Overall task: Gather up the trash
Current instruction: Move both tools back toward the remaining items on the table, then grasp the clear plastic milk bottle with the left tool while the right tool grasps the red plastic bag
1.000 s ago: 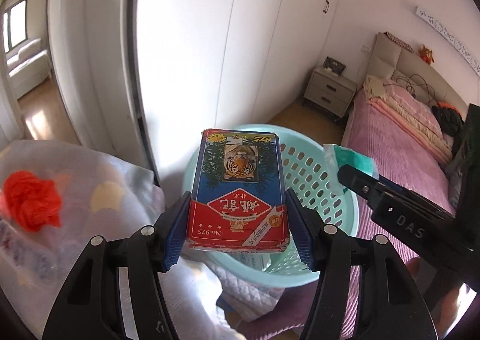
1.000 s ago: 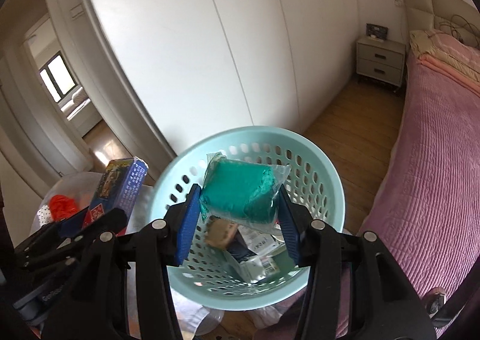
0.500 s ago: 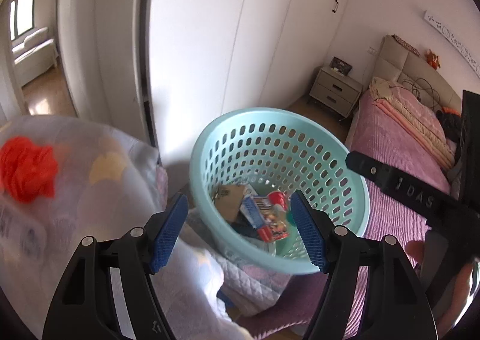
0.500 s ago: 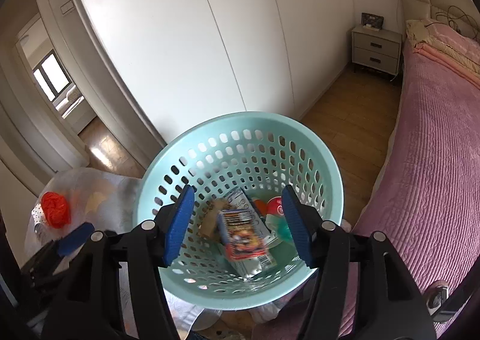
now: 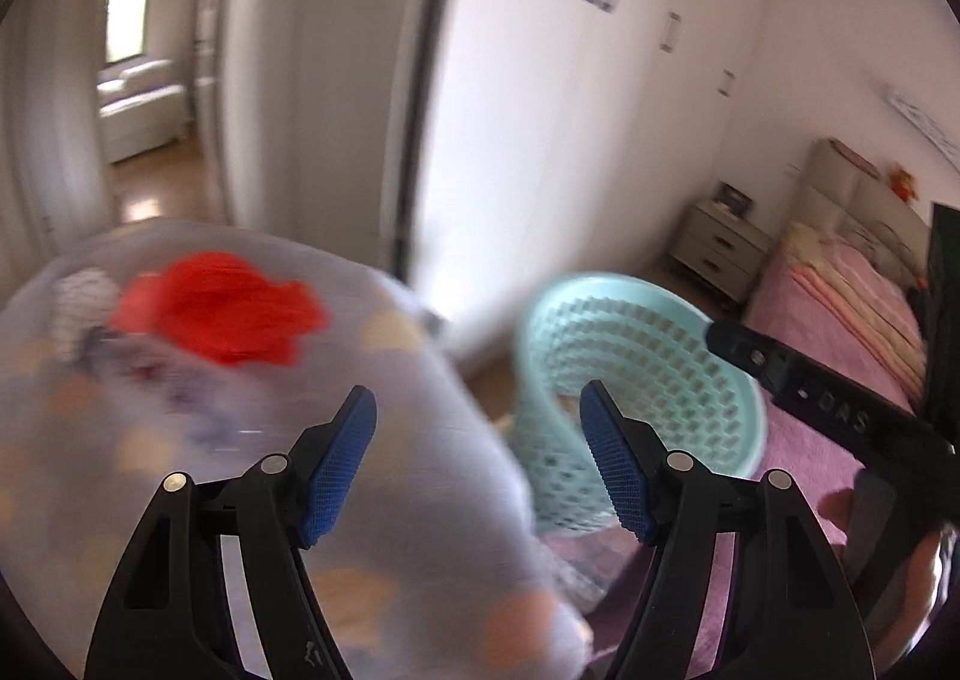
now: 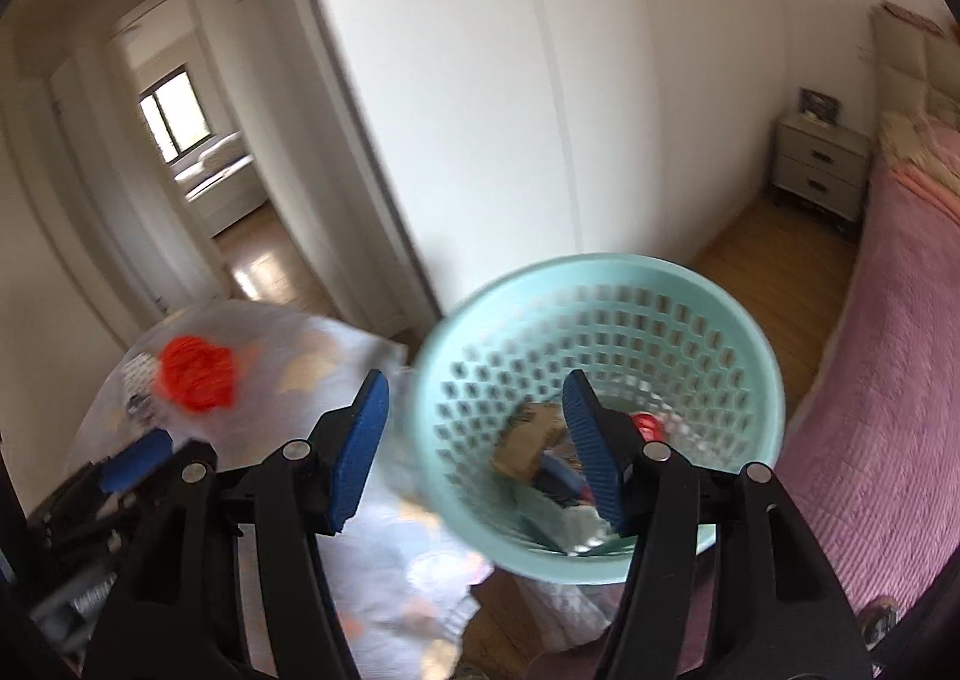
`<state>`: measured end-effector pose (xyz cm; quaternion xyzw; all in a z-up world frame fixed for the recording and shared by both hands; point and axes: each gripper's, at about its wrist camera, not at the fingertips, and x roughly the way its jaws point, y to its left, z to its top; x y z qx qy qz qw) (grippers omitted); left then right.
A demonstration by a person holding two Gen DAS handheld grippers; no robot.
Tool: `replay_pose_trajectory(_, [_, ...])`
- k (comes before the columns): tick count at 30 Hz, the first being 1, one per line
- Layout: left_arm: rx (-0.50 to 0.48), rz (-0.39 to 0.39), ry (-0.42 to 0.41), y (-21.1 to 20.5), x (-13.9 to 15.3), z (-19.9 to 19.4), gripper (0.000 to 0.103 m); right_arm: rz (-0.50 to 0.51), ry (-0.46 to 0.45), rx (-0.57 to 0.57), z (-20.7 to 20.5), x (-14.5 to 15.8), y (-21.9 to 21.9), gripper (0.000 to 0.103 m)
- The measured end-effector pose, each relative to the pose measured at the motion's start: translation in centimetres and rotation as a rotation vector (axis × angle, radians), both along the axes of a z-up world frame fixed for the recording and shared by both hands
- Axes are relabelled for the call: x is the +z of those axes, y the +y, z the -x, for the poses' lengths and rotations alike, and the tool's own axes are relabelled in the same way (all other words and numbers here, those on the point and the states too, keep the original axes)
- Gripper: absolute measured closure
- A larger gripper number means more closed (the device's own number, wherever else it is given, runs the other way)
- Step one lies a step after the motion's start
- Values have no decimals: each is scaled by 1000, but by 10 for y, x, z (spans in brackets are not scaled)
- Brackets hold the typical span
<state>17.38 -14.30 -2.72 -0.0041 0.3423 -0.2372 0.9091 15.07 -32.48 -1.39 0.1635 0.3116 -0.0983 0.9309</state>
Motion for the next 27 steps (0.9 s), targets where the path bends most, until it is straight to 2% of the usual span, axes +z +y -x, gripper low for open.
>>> replay_pose_trajectory(3, [110, 7, 1, 34, 9, -6, 33, 18, -13, 65, -10, 5, 22, 46])
replay_pose_trajectory(4, [145, 11, 4, 45, 10, -9, 31, 28, -16, 87, -14, 7, 32, 46])
replay_pose_trajectory(6, [218, 11, 5, 69, 12, -16, 19, 48, -31, 131, -20, 10, 49, 46])
replay_pose_trajectory(8, [290, 16, 17, 91, 13, -28, 19, 63, -41, 174, -27, 11, 66, 46])
replay_pose_trajectory(10, [343, 37, 57, 110, 9, -41, 19, 67, -40, 205, -34, 12, 78, 46])
replay_pose_trajectory(13, [411, 108, 164, 134, -4, -69, 19, 85, -41, 250, -49, 12, 97, 46])
replay_pose_trajectory(17, [463, 146, 245, 140, -20, -92, 19, 89, -48, 323, -76, 16, 109, 46])
replay_pose_trajectory(21, [505, 92, 268, 130, -32, -108, 19, 61, -28, 368, -103, 16, 111, 46])
replay_pose_trajectory(25, [566, -17, 274, 115, -45, -118, 19, 33, -8, 406, -127, 13, 116, 46])
replay_pose_trajectory(27, [560, -23, 283, 116, -50, -119, 18, 18, 8, 420, -137, 9, 118, 46])
